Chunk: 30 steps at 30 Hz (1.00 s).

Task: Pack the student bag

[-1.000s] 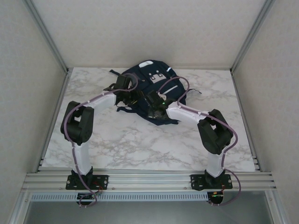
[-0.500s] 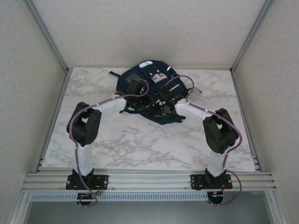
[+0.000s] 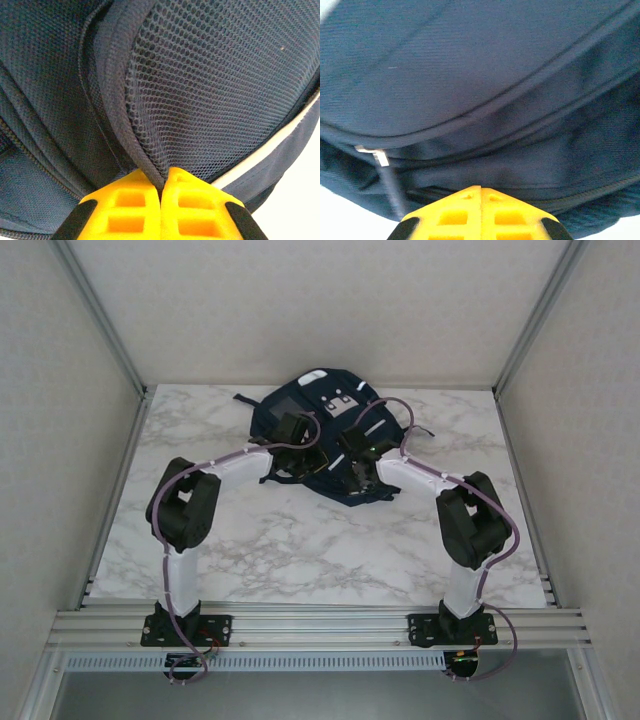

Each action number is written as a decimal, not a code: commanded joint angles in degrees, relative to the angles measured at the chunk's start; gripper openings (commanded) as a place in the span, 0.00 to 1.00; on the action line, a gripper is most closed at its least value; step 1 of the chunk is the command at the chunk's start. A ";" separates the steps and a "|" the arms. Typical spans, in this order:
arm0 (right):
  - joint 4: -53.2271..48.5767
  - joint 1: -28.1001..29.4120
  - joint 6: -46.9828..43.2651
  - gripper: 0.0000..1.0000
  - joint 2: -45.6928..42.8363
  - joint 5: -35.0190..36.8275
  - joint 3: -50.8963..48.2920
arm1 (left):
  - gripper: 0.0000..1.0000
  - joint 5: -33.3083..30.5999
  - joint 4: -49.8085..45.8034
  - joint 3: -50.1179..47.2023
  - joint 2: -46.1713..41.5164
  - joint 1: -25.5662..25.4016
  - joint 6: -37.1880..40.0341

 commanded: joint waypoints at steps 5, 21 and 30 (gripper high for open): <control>0.97 -0.95 -5.19 0.08 -4.88 -7.35 0.36 | 0.00 3.32 -1.32 -1.92 -5.44 0.07 2.64; 9.94 -0.54 -4.47 0.45 -5.76 -20.96 -4.75 | 0.00 4.24 -1.94 -0.99 -6.40 0.16 2.37; 11.79 -0.46 -4.08 0.27 0.66 -17.75 -4.51 | 0.00 4.33 -2.38 -1.52 -7.37 0.17 2.28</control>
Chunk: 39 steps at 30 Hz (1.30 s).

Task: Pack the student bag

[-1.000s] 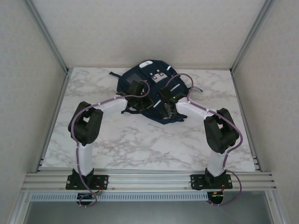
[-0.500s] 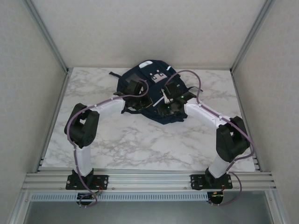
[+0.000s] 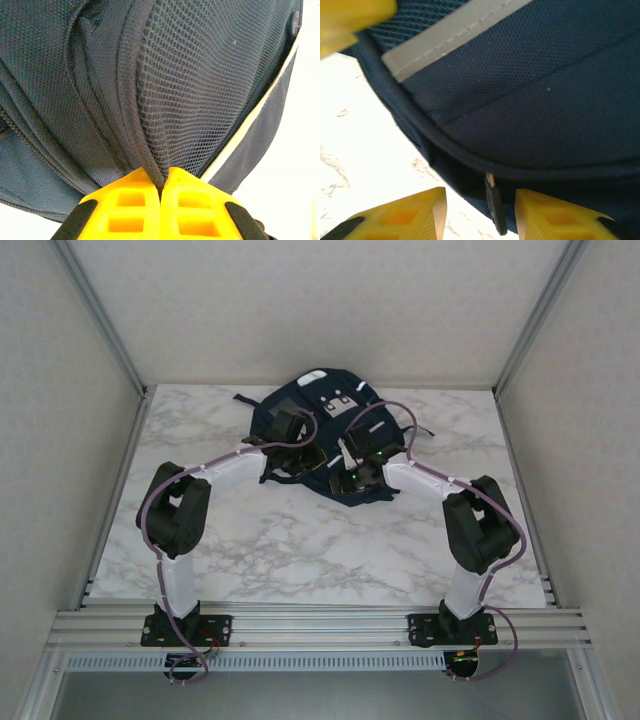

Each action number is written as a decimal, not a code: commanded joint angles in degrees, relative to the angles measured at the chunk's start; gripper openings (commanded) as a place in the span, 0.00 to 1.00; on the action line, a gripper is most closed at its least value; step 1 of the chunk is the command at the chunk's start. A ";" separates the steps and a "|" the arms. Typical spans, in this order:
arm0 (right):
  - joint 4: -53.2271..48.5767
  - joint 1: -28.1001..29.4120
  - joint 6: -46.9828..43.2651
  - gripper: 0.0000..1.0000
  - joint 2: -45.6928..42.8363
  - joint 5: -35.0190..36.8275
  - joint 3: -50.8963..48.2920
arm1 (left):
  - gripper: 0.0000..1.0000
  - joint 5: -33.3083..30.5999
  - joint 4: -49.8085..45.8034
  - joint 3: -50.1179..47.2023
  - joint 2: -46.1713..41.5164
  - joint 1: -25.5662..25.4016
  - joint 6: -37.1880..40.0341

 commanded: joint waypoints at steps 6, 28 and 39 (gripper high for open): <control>-1.02 0.03 -1.05 0.00 0.28 6.64 -1.54 | 0.00 3.37 -2.87 -1.17 -3.64 0.28 2.11; -13.02 -9.72 -4.83 0.00 1.20 15.87 4.54 | 0.00 2.77 -15.22 -6.24 -10.60 11.83 14.55; -5.52 0.55 -1.86 0.00 -4.01 -11.79 0.75 | 0.14 -2.69 -17.20 4.12 -3.49 17.75 12.03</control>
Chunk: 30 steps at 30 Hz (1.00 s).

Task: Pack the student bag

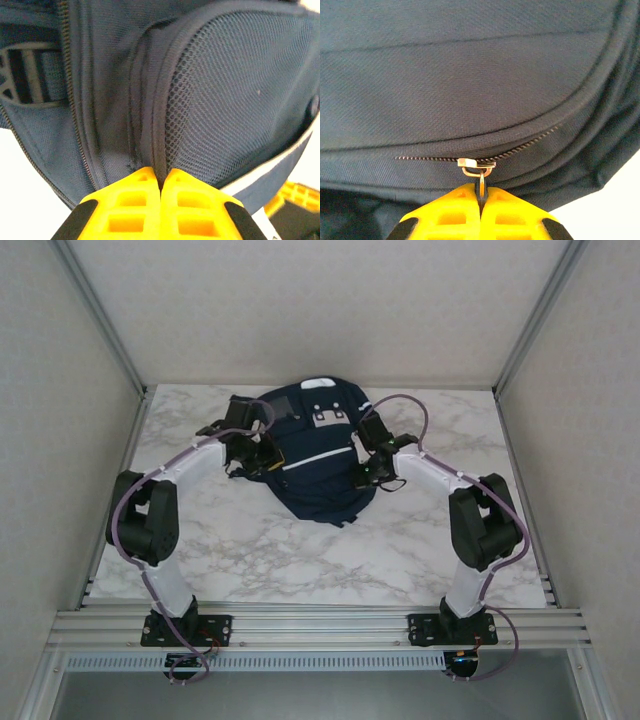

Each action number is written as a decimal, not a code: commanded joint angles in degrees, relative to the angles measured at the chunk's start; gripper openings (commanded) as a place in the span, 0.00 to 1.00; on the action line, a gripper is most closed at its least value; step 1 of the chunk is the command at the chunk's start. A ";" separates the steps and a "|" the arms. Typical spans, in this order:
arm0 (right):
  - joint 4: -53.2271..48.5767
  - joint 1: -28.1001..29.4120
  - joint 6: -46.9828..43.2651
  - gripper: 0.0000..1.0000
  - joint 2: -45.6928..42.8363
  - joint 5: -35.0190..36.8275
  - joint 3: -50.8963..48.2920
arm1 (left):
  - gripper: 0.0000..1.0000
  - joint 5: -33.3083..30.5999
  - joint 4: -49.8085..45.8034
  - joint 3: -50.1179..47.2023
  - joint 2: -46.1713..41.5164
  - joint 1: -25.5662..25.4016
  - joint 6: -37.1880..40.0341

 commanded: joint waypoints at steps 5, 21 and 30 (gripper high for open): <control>10.40 9.20 8.58 0.00 0.53 -15.34 0.07 | 0.55 -6.23 -2.42 3.15 -2.49 2.97 -5.80; 14.18 15.85 12.93 0.00 12.44 -21.68 13.56 | 0.64 -6.89 14.70 -20.46 -15.74 -3.97 -31.10; 11.82 16.20 11.61 0.00 4.25 -18.61 0.99 | 0.11 -13.94 16.04 -17.47 -9.85 -3.97 -29.68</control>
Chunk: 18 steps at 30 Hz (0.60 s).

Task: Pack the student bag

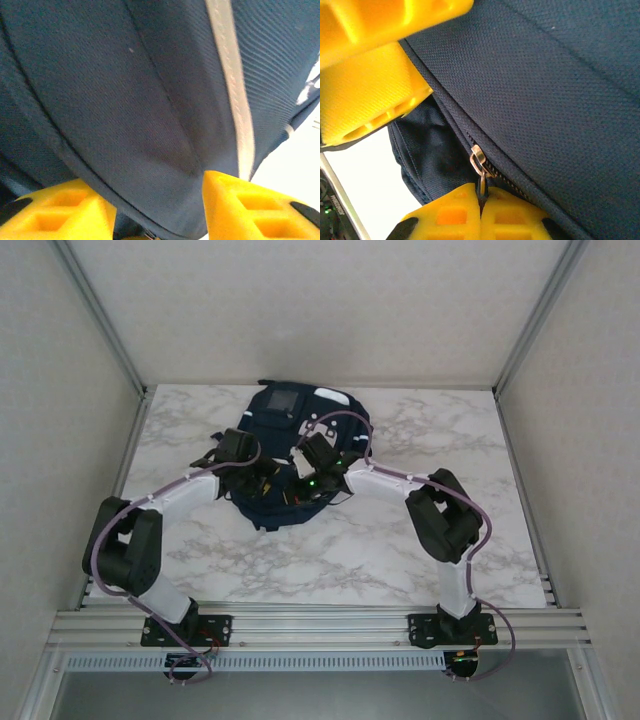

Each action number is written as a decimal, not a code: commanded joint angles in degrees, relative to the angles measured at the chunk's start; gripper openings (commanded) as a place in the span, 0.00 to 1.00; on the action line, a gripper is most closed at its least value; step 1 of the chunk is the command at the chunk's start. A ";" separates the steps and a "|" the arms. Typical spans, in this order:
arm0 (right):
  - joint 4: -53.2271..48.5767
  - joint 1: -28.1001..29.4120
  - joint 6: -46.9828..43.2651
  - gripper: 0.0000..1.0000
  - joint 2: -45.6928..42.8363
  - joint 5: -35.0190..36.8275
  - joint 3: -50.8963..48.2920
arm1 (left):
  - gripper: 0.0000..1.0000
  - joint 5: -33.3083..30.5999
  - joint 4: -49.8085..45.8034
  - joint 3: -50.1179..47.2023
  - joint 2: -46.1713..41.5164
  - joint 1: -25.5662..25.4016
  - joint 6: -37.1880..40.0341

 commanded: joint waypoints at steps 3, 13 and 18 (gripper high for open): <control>-10.80 1.08 -6.59 0.00 -8.14 4.92 -5.69 | 0.00 -4.05 1.46 3.65 4.47 -0.13 1.36; -22.60 -10.96 -17.01 0.00 -7.10 25.48 -1.81 | 0.00 -3.97 -6.07 2.42 0.07 0.09 9.17; -22.14 -15.10 -21.87 0.00 -3.02 30.80 4.49 | 0.00 -1.57 -5.38 0.80 -0.22 0.08 9.27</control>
